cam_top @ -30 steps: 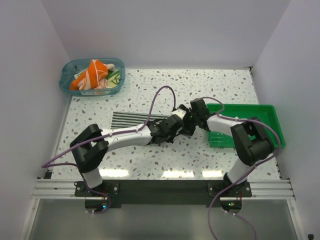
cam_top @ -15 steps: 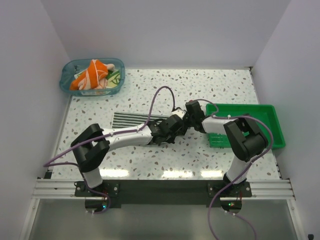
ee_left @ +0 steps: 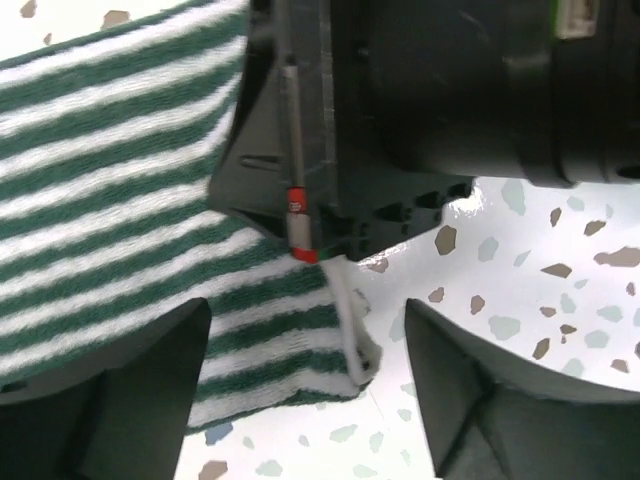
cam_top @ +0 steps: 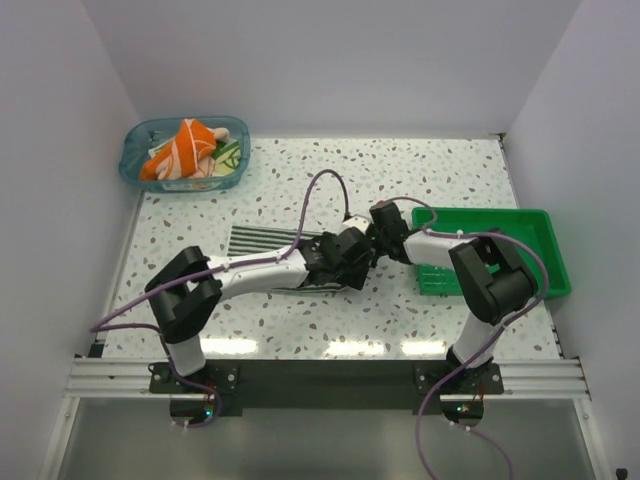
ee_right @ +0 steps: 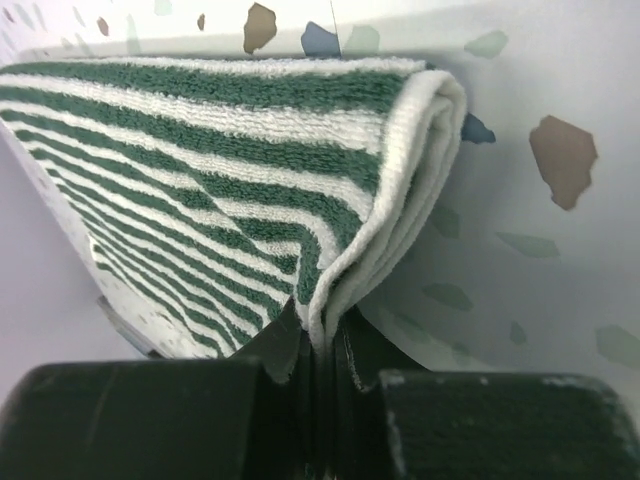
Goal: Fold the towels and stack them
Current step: Neatly place the folded towel into the bin
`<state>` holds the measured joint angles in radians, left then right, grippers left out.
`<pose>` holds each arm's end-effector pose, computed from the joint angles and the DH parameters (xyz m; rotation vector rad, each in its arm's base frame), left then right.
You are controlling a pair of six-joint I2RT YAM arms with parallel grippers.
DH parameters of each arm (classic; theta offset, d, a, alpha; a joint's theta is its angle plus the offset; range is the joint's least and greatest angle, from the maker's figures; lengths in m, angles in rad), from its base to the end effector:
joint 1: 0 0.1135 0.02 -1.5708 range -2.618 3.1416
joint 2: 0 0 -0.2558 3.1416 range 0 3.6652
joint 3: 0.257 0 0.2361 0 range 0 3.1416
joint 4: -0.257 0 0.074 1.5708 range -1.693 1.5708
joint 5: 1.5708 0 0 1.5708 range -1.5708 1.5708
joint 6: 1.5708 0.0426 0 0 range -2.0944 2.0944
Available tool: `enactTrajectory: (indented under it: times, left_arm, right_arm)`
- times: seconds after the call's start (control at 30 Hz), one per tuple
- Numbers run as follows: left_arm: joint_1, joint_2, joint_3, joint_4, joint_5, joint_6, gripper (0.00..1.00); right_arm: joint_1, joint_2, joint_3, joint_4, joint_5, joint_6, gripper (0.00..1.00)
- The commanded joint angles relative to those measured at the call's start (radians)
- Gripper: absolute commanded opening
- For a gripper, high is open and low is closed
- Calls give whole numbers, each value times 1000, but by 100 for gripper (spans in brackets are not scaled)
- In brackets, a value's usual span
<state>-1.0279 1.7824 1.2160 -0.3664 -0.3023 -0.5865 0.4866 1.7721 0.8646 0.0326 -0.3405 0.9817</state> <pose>0.2004 -0.3076 0.1996 0.4195 2.4374 -0.3292 0.2870 0.1679 0.1335 0.4933 2.6319 0.9905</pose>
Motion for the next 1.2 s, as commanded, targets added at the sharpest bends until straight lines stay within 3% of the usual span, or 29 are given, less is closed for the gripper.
enactTrajectory:
  times: [0.0, 0.07, 0.1, 0.23, 0.37, 0.57, 0.67, 0.83, 1.17]
  left_arm:
    - [3, -86, 47, -31, -64, -32, 85]
    - [6, -150, 39, -61, -99, -27, 99]
    - [9, -175, 33, -66, -104, -18, 100]
    - [72, -316, -53, -71, -87, 25, 100]
    - [231, -497, -157, -69, -40, 95, 100]
    - [439, -696, -344, -45, -15, 217, 100]
    - [505, -759, -424, -14, 3, 247, 100]
    - [525, -805, -489, 7, -15, 272, 100]
    - [502, -844, -529, 23, -109, 271, 100]
  right_arm:
    - [4, -74, 60, -155, 43, -112, 0]
    - [4, -100, 99, -268, 58, -177, 0]
    - [3, -111, 114, -310, 93, -202, 0]
    - [1, -155, 239, -548, 221, -356, 0]
    - [-6, -194, 342, -803, 395, -526, 0]
    - [-28, -223, 467, -1038, 717, -704, 0]
    - [-60, -253, 481, -1063, 809, -764, 0]
    - [-190, -289, 444, -1042, 900, -880, 0]
    - [-382, -266, 399, -809, 1103, -1116, 0]
